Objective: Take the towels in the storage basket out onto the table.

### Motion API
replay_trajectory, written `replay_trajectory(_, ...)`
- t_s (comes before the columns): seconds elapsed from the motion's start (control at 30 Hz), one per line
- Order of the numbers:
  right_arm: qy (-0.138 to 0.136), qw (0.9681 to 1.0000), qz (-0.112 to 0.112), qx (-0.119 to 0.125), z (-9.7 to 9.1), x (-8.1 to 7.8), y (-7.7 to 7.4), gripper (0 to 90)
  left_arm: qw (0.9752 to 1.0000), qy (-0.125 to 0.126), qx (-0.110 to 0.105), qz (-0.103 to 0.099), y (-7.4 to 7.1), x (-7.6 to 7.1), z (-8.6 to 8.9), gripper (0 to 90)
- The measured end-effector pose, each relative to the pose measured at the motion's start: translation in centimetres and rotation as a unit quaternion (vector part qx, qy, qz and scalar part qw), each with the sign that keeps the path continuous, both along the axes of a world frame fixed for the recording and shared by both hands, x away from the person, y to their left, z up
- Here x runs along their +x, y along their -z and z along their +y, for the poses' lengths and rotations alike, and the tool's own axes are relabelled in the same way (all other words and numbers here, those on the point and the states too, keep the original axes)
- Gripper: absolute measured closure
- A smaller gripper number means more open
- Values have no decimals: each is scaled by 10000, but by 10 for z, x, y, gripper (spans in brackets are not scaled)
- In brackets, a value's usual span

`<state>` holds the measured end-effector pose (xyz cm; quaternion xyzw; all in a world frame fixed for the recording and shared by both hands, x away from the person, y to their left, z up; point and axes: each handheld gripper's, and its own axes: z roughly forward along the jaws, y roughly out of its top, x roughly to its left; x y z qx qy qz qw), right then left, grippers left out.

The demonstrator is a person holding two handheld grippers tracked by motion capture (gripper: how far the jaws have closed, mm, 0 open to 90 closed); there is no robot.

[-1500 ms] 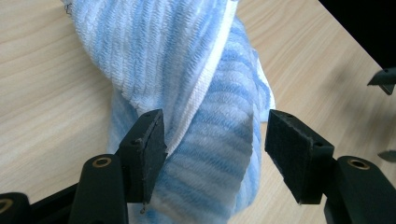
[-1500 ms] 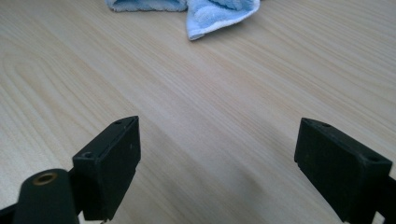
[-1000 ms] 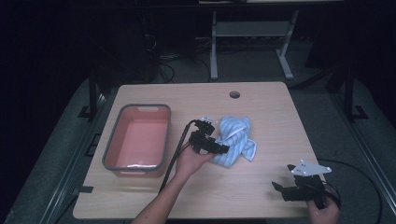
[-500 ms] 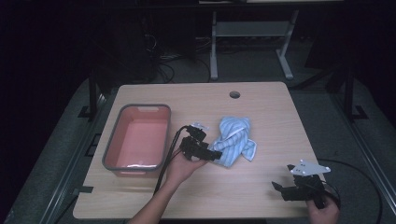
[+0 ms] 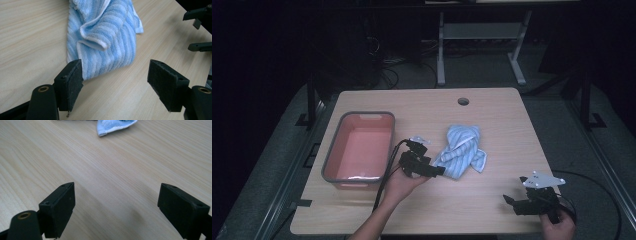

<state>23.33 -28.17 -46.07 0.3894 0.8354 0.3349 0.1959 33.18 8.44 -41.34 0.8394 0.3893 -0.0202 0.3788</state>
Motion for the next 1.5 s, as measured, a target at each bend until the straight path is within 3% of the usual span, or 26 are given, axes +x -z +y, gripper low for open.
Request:
replay_trajectory(0.63,-2,10000,16,-4,1,-1,1,139,9999,7,-141,-60,11,-24,14,280)
replay_trajectory(0.97,3,10000,17,-20,1,-1,1,139,9998,-60,-84,-196,18,-37,20,263)
replay_trajectory(1.5,4,10000,7,-42,2,-2,1,139,9997,-35,-94,-221,21,-57,31,258)
